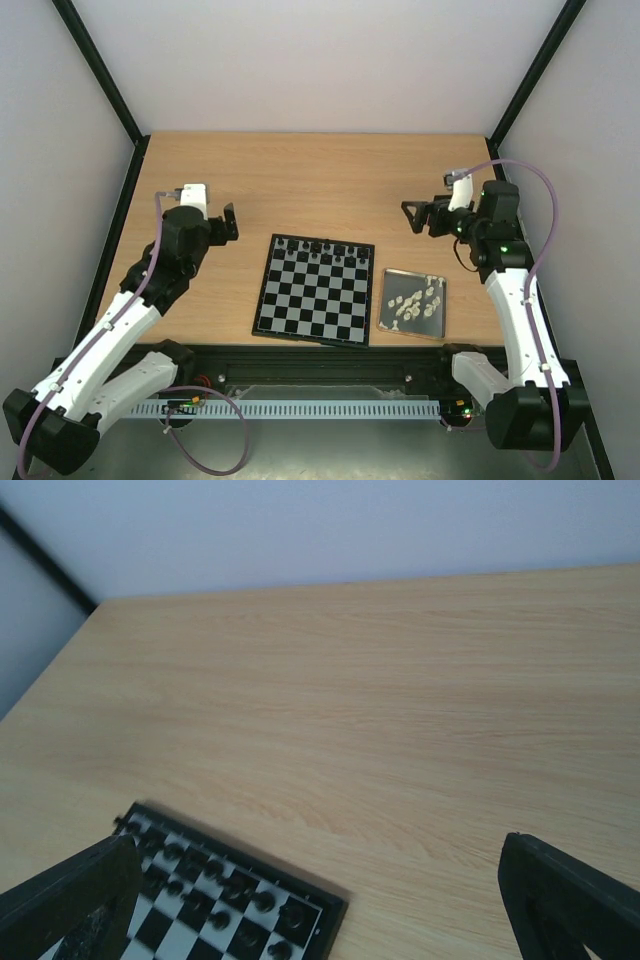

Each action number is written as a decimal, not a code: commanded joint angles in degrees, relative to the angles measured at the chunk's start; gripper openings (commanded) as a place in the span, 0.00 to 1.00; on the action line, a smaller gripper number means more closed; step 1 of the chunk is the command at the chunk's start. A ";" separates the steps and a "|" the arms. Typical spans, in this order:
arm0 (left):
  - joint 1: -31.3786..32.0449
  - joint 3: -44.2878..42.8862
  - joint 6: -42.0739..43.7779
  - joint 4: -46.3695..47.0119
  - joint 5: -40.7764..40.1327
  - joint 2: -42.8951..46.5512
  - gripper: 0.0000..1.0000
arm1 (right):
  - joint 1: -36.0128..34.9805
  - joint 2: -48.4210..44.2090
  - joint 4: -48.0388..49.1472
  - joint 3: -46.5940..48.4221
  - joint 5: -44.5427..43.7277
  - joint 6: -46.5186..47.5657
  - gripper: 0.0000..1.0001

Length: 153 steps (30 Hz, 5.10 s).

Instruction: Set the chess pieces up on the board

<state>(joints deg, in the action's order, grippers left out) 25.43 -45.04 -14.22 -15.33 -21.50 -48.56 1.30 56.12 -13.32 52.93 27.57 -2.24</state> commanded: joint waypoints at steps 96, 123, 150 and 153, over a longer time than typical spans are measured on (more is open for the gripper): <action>-1.34 11.08 0.85 9.13 -3.64 5.68 1.00 | -23.28 11.45 -29.19 -2.73 -13.55 42.73 0.51; -1.33 11.19 1.27 9.25 -2.24 5.64 0.99 | -10.35 30.26 -14.78 -5.19 -27.30 49.11 0.48; -1.34 11.25 1.30 9.31 -1.78 5.36 0.99 | -14.01 42.91 -5.78 3.20 -25.24 37.71 0.46; -1.32 11.26 1.33 9.36 -1.71 5.20 1.00 | -13.98 44.21 -4.98 4.49 -25.19 36.59 0.46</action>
<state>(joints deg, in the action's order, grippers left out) 24.40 -33.95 -13.26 -7.16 -23.35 -43.22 -12.47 97.93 -19.03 55.53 2.07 37.17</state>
